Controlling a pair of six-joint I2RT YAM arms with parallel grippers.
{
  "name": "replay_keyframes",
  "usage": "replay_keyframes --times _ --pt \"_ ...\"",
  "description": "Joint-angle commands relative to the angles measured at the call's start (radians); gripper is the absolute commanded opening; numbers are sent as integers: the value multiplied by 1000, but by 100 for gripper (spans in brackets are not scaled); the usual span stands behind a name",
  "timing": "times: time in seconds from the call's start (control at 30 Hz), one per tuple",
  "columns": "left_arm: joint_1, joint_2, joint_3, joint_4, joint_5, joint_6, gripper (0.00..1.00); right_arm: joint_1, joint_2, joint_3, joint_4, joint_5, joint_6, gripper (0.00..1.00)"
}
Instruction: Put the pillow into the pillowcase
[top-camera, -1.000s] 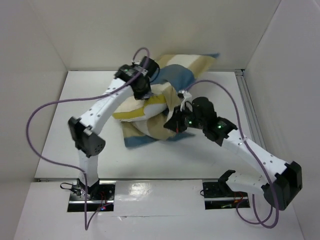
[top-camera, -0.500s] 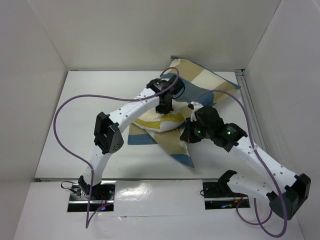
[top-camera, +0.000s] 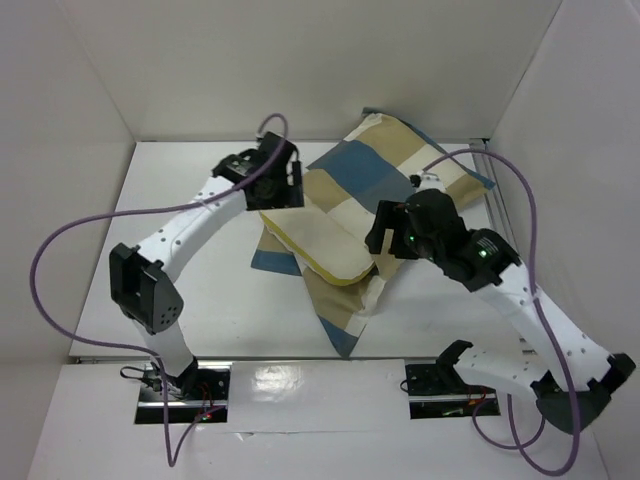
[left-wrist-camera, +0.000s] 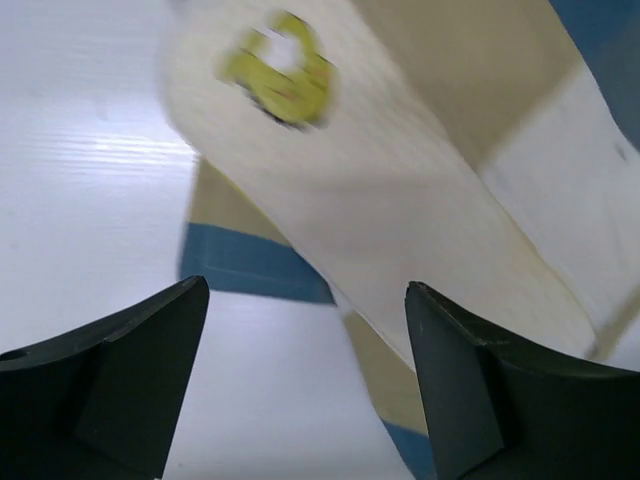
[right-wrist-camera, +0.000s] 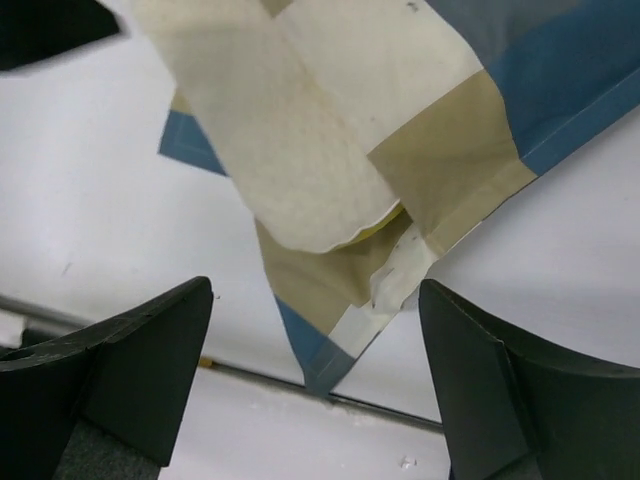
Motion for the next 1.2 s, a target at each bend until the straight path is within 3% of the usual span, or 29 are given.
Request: replay_keyframes --times 0.0,0.17,0.37,0.47,0.57,0.67,0.8,0.87,0.93,1.03,1.17 --pt "144 13 -92 127 5 37 93 -1 131 15 56 91 36 91" --pt "274 99 -145 229 83 47 94 -1 205 -37 192 -34 36 92" --pt "304 190 -142 350 306 25 90 -1 289 -129 339 -189 36 92" --pt "252 225 -117 359 332 34 71 -1 350 -143 350 -173 36 92" --pt "157 159 -207 359 308 19 64 -10 403 -87 263 -64 25 92" --pt "3 0 -390 385 308 -25 64 -31 412 -18 186 76 -1 92" --pt "-221 -176 -551 355 317 -82 63 -73 400 34 175 88 -62 95" --pt "-281 -239 -574 274 231 -126 75 -82 421 66 175 76 -85 97" --pt "-281 -353 -588 163 121 -156 80 -82 452 81 199 46 -114 98" --pt "-177 -460 -603 86 9 -216 84 -82 544 141 221 -19 -125 99" --pt "41 -513 -617 134 58 -188 83 -41 631 198 230 47 -125 99"
